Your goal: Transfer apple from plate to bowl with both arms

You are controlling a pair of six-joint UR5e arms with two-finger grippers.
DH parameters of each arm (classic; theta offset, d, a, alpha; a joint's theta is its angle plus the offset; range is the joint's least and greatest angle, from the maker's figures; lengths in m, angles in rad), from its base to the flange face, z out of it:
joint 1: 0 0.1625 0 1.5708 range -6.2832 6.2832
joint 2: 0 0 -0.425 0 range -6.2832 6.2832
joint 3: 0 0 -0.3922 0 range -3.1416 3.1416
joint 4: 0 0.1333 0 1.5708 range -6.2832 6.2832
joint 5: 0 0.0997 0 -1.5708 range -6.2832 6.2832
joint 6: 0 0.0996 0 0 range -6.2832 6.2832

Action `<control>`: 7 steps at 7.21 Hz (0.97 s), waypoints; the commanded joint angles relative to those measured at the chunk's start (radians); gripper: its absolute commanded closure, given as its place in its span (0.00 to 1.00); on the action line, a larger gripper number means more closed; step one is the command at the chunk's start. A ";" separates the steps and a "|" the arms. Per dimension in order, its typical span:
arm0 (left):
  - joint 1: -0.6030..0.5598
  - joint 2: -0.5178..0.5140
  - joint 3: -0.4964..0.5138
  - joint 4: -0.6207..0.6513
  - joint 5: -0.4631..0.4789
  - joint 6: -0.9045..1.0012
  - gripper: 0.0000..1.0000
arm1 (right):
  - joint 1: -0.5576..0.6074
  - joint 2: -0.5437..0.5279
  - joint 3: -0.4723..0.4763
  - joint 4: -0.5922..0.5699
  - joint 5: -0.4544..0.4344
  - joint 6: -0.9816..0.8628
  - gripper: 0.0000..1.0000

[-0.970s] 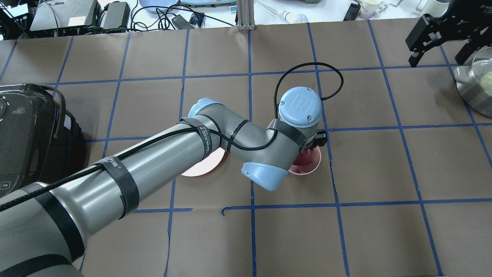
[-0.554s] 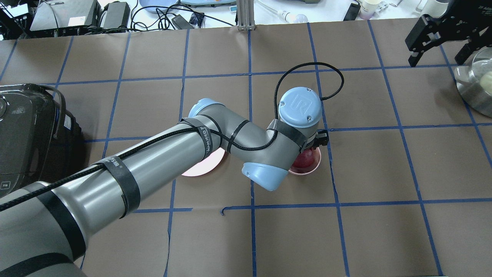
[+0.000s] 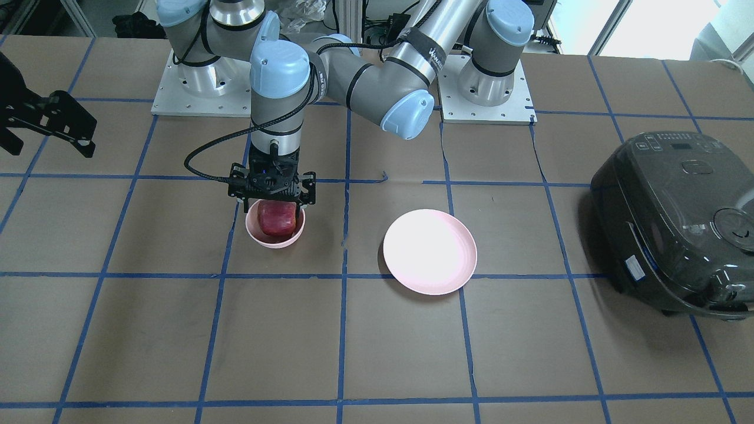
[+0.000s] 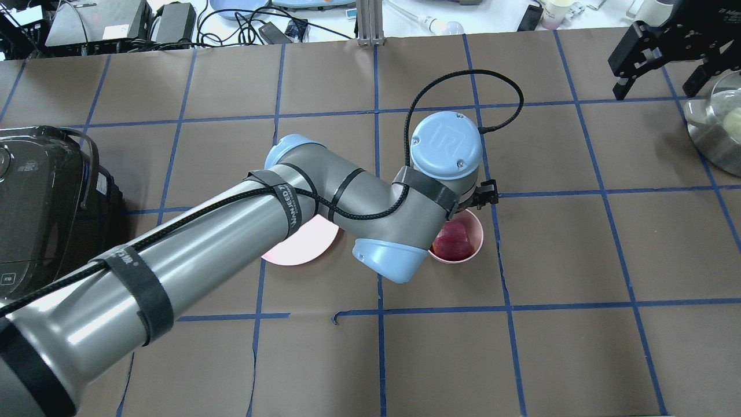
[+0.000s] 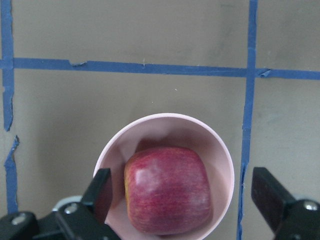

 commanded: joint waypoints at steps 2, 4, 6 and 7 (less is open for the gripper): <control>0.210 0.183 0.002 -0.309 0.002 0.167 0.00 | 0.146 0.001 0.022 -0.010 -0.001 0.188 0.00; 0.397 0.283 -0.002 -0.486 0.008 0.357 0.00 | 0.245 -0.011 0.041 -0.010 0.002 0.265 0.00; 0.508 0.376 0.021 -0.589 0.008 0.445 0.00 | 0.261 -0.011 0.055 -0.010 -0.005 0.260 0.00; 0.521 0.392 0.056 -0.615 0.011 0.473 0.00 | 0.260 -0.009 0.055 -0.013 -0.004 0.261 0.00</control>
